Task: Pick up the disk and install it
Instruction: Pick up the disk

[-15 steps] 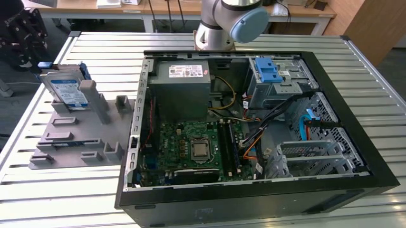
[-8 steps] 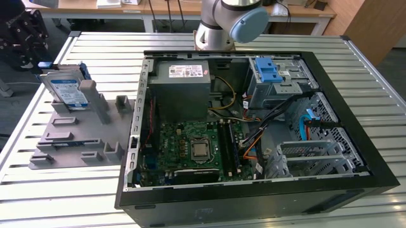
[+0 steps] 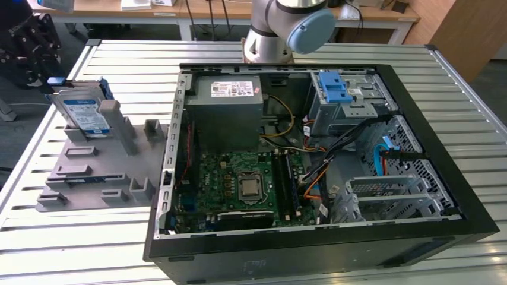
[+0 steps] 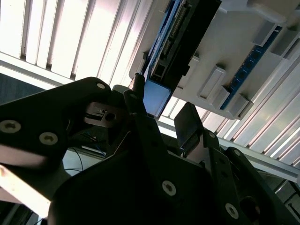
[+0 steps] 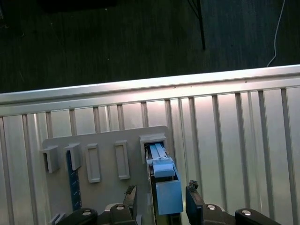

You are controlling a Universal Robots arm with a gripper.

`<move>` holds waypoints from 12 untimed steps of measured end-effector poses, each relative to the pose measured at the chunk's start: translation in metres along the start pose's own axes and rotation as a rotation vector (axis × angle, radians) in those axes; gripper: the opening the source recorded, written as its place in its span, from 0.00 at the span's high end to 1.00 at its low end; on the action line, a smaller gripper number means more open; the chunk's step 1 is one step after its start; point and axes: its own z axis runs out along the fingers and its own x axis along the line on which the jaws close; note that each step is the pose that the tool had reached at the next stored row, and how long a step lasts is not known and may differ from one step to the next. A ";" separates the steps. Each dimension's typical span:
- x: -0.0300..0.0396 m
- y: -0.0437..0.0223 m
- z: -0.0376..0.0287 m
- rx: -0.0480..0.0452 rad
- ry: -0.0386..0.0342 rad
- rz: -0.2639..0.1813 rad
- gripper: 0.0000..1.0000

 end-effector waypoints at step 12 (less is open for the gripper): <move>-0.0016 0.0002 0.0027 -0.0031 0.0003 0.000 0.47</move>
